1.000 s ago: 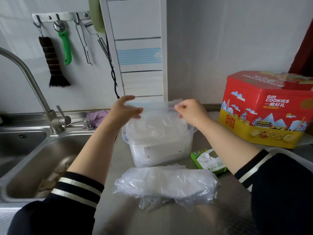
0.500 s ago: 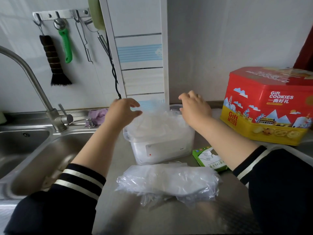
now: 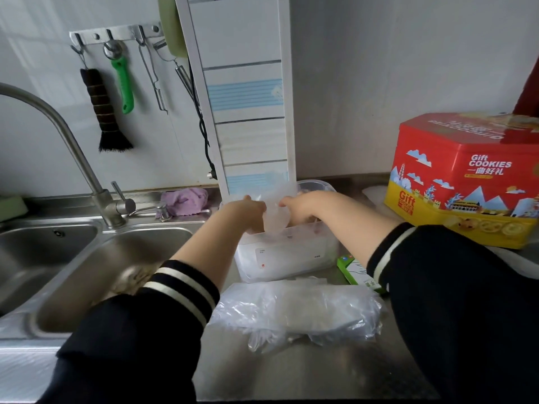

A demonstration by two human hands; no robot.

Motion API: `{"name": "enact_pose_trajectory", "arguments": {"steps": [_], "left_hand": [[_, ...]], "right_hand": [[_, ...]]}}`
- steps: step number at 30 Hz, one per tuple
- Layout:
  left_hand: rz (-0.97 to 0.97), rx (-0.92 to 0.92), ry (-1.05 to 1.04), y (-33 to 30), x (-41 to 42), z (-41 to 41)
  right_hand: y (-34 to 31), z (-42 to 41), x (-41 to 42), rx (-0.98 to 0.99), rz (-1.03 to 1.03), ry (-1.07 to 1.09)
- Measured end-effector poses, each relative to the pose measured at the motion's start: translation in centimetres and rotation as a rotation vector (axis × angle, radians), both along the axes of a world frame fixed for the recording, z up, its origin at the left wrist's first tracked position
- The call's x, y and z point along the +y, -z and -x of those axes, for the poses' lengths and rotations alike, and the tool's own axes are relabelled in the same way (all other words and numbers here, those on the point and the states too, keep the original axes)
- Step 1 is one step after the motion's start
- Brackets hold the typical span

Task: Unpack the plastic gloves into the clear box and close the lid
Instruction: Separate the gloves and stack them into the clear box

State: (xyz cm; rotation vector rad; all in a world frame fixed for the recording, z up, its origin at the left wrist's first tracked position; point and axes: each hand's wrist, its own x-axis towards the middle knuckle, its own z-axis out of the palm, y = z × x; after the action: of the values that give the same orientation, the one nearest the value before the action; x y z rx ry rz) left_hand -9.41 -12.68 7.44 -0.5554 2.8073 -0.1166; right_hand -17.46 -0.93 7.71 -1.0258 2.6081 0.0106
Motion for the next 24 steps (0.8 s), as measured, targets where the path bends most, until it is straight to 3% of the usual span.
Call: {"name": "enact_pose_trajectory", "arguments": {"steps": [5,9,14,18,20,24], "left_hand": [[0.029,-0.101,0.009,0.7,0.9,0.6],[-0.056,-0.116,-0.005,1.1,0.6,1.2],[-0.217,0.037,-0.038,-0.7,-0.3,0.5],[-0.099,0.137,-0.010,-3.1,-1.4,-1.2],[-0.086,0.305,0.027,-3.4,-1.5,-2.0],[-0.164,1.040,0.185,-1.4,2.3,-5.0]], "right_hand": [[0.1,-0.5,-0.1,0.036,-0.194,-0.096],[0.6,-0.3,-0.2,0.006,-0.171,-0.089],[0.5,1.3,-0.1,-0.131,0.043,0.040],[-1.2,1.4,1.7,-0.150,0.399,0.089],[-1.4,0.9,2.9,-0.135,0.602,0.080],[-0.3,-2.7,6.4,-0.060,1.007,0.017]]}}
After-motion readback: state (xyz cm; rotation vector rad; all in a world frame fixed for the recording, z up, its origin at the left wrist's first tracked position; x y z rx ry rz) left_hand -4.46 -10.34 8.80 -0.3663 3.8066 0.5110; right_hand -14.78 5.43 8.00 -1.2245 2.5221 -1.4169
